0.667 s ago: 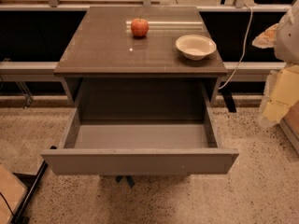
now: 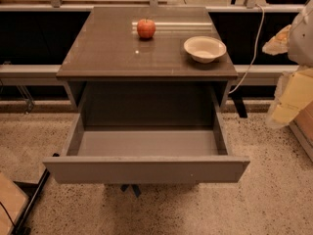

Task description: Close top drawer

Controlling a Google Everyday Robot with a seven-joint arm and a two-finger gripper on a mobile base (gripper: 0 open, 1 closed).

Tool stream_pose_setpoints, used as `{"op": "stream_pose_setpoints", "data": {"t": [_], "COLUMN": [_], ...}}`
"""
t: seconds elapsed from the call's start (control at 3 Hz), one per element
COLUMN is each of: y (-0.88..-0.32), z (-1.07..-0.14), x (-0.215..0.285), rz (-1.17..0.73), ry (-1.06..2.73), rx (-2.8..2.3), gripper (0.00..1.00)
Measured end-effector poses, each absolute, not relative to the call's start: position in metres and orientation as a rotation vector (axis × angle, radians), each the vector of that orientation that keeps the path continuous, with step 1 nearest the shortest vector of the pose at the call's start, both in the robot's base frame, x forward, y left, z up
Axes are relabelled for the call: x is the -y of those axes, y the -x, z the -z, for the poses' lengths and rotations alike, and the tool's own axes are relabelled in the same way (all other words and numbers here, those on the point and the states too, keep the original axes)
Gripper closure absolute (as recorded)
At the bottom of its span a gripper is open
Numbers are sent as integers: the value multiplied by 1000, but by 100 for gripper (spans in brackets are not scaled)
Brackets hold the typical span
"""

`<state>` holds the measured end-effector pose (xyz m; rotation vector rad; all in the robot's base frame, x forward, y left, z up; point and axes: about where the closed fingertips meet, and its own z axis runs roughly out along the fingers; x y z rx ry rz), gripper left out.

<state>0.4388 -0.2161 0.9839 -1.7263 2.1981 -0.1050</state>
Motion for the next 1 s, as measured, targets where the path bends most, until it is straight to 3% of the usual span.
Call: {"op": "stream_pose_setpoints", "data": {"t": [1.0], "y": [-435], "z": [-972], "x": [213], "rz": [141], "ry": [1744], "rx": [-2154], "gripper": [84]}}
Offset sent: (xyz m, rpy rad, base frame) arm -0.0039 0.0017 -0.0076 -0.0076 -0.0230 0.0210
